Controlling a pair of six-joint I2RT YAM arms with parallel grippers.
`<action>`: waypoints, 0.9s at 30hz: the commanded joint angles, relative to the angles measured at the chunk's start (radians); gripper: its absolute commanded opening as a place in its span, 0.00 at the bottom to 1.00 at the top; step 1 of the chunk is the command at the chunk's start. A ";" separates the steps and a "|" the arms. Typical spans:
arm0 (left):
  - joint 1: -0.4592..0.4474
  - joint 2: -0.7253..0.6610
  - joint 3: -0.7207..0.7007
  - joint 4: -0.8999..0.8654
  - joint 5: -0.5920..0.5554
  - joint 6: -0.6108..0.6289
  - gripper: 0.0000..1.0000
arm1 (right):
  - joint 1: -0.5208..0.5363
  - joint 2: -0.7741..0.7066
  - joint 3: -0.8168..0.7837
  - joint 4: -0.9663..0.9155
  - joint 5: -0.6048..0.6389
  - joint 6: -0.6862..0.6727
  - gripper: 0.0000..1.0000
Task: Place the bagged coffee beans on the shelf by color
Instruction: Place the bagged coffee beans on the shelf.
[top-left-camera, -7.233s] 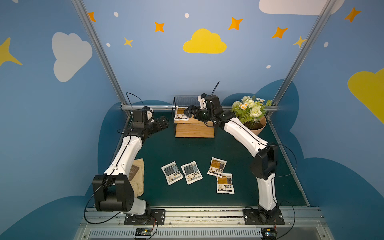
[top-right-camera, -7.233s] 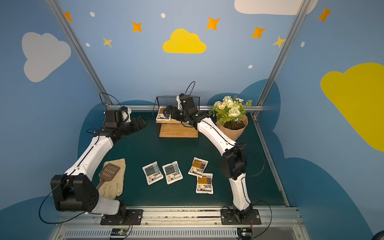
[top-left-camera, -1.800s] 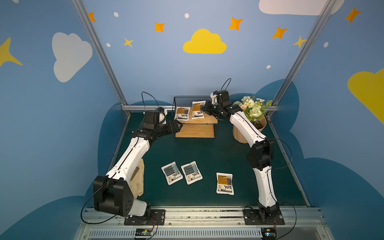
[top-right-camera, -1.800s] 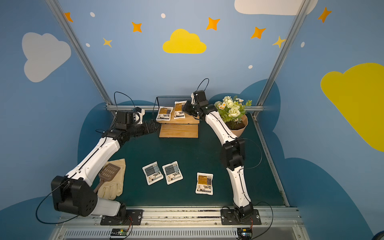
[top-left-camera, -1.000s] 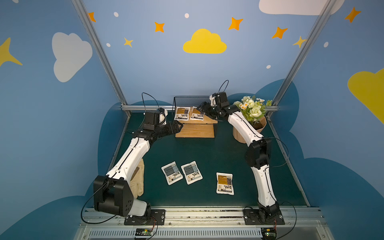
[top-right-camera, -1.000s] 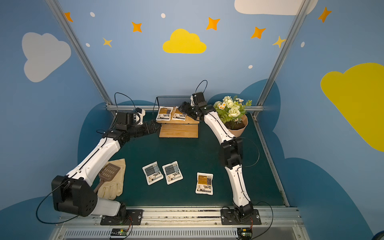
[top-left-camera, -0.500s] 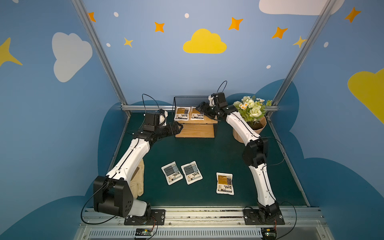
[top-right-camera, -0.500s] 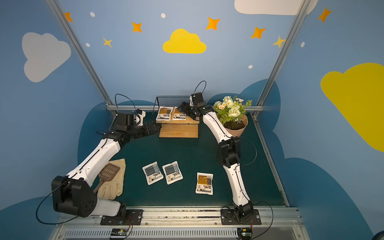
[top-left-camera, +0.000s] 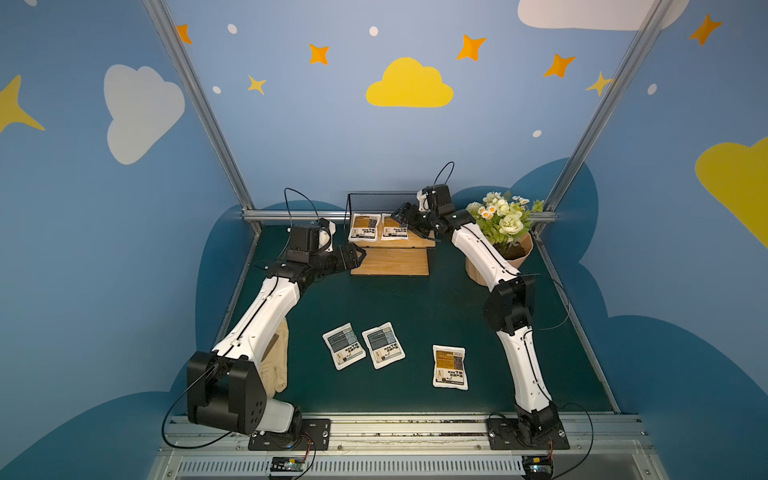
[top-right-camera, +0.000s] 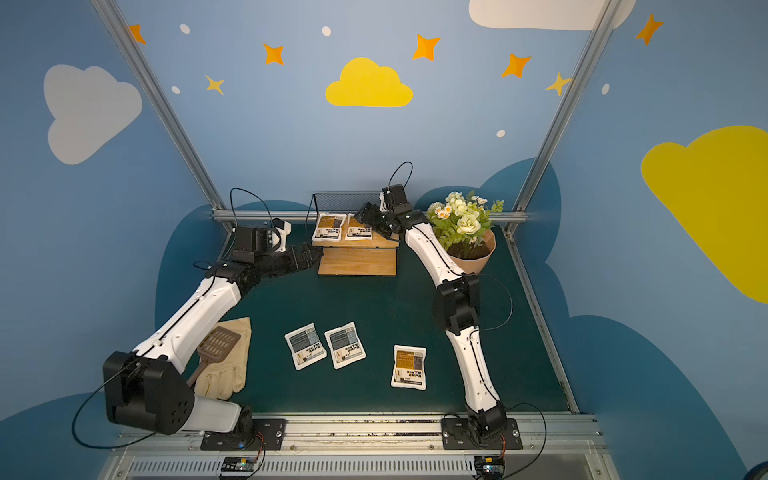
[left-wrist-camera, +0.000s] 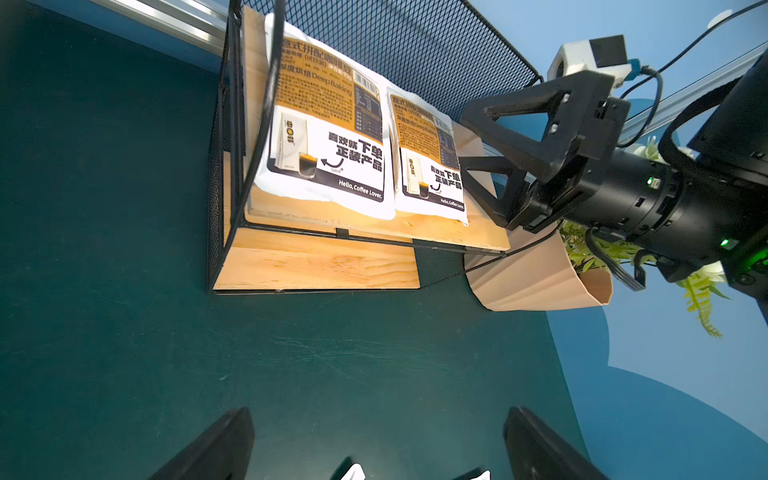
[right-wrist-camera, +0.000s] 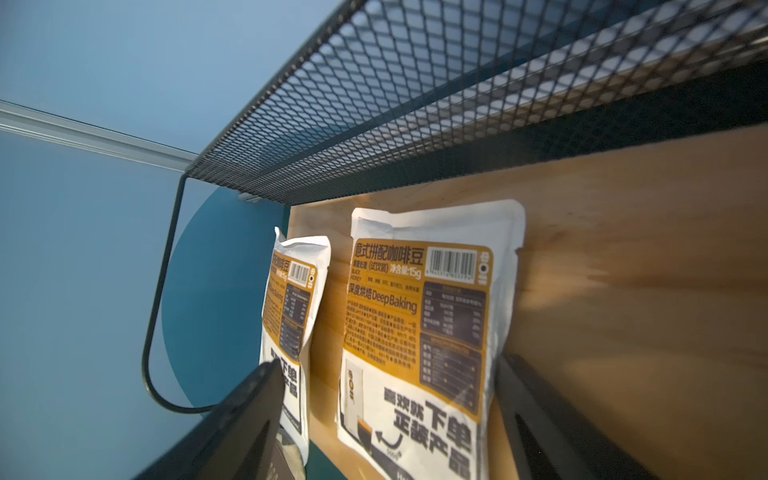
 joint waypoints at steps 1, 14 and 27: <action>0.004 -0.020 -0.014 0.011 0.006 0.008 1.00 | 0.010 0.017 0.023 0.008 -0.018 0.004 0.85; 0.004 -0.012 -0.010 0.013 0.007 0.009 1.00 | 0.012 -0.068 -0.014 -0.034 0.080 -0.071 0.94; 0.005 -0.038 -0.014 -0.010 0.015 0.030 1.00 | 0.053 -0.364 -0.305 0.033 0.081 -0.148 0.95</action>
